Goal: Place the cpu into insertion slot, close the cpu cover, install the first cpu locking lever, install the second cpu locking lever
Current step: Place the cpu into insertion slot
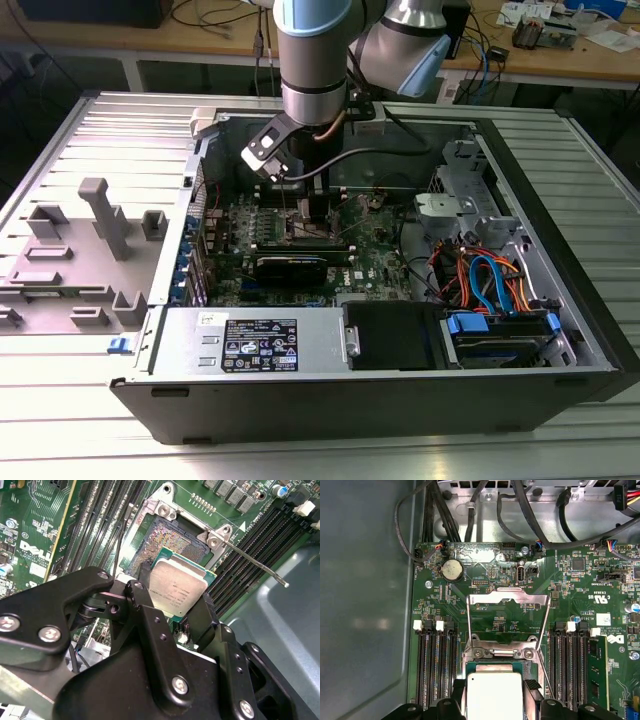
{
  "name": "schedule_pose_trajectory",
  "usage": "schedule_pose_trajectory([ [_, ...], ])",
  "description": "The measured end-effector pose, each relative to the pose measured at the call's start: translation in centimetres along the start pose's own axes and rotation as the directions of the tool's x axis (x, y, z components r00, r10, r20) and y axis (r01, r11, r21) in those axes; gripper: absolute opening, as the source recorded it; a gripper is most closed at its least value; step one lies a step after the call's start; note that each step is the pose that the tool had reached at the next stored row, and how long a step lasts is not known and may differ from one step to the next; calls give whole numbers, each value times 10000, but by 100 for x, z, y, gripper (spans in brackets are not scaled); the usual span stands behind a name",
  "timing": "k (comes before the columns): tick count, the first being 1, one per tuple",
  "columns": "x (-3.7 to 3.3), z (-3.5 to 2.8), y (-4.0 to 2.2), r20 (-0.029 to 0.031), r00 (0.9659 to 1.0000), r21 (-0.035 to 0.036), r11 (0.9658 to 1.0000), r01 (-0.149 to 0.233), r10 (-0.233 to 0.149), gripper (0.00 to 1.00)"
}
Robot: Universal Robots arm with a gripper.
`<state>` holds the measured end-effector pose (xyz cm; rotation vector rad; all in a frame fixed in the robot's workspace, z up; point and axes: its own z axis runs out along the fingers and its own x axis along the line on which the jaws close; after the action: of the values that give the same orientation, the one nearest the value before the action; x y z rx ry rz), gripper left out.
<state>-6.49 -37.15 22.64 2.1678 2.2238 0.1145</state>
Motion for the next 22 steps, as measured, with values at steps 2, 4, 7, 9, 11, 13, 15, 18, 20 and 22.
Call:
schedule_pose_trajectory([
  [2,0,1,0,1,10000,0,10000,0,0,54],
  [4,0,17,-1,10,10000,-2,10000,1,-1,54],
  [7,0,50,-7,195,9998,5,10000,13,-13,54],
  [9,-1,70,-12,235,9997,6,10000,15,-16,54],
  [11,-1,90,-15,246,9997,7,10000,8,-8,54],
  [13,-2,104,-20,248,9997,6,10000,-15,15,54],
  [15,-2,118,-41,250,9997,6,10000,-27,27,54],
  [18,-2,123,-42,249,9997,6,10000,-27,27,54],
  [20,-2,123,-42,249,9997,6,10000,-27,27,54],
  [22,-2,124,-42,249,9997,6,10000,-27,27,54],
])
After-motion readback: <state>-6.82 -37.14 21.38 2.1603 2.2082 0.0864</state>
